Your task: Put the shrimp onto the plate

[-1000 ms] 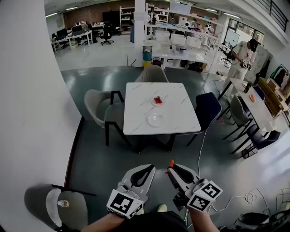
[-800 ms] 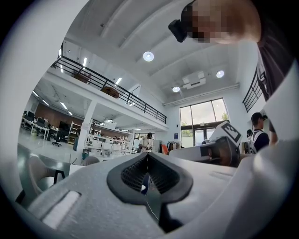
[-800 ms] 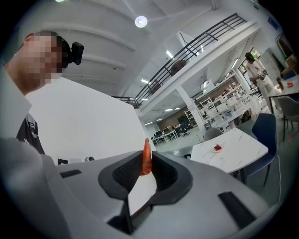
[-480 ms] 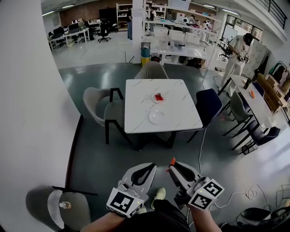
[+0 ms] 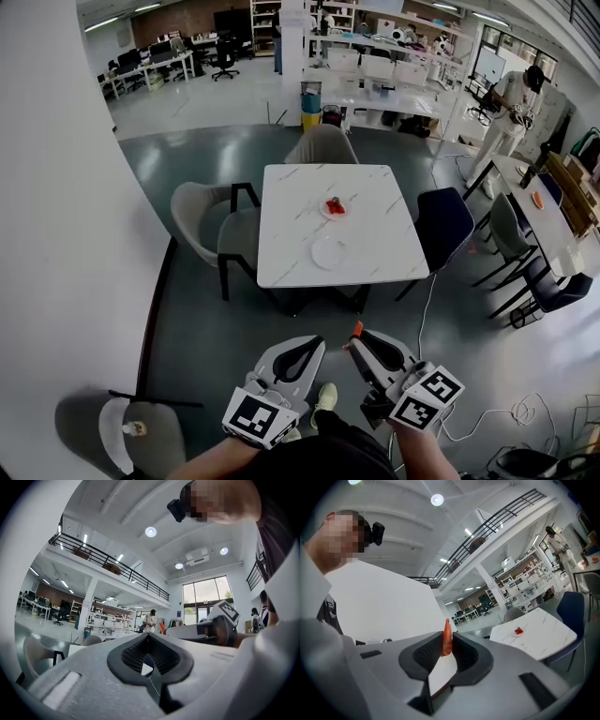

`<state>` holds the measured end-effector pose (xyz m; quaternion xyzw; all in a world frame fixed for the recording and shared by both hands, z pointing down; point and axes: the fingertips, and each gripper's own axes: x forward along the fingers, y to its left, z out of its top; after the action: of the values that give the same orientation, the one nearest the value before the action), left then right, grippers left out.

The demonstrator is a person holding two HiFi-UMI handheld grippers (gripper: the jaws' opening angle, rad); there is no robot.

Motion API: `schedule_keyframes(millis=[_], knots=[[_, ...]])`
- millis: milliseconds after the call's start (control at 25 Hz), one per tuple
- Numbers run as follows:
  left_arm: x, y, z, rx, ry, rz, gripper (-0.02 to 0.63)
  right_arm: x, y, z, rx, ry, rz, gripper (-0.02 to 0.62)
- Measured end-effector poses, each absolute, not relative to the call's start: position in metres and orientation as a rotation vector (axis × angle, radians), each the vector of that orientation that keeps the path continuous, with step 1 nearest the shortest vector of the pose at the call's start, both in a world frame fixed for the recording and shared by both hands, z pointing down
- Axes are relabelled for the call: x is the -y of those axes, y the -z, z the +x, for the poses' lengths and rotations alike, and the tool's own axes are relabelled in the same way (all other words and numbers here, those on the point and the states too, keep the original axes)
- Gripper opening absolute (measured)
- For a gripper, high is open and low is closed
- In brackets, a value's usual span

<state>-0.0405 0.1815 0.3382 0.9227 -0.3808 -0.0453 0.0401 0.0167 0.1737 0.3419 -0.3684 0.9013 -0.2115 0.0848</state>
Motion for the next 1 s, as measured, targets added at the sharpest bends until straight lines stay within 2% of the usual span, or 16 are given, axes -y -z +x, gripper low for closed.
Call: schedule_keyframes(millis=[680, 1000], knots=[[-0.038, -0.348, 0.03, 1.28, 0.071, 2.827, 0.008, -0.039, -0.355, 0.086, -2.716, 0.659, -1.038, 0.064], [0.016, -0.355, 0.024, 1.306, 0.019, 2.805, 0.008, 0.007, -0.371, 0.083, -2.731, 0.671, -1.057, 0.064]])
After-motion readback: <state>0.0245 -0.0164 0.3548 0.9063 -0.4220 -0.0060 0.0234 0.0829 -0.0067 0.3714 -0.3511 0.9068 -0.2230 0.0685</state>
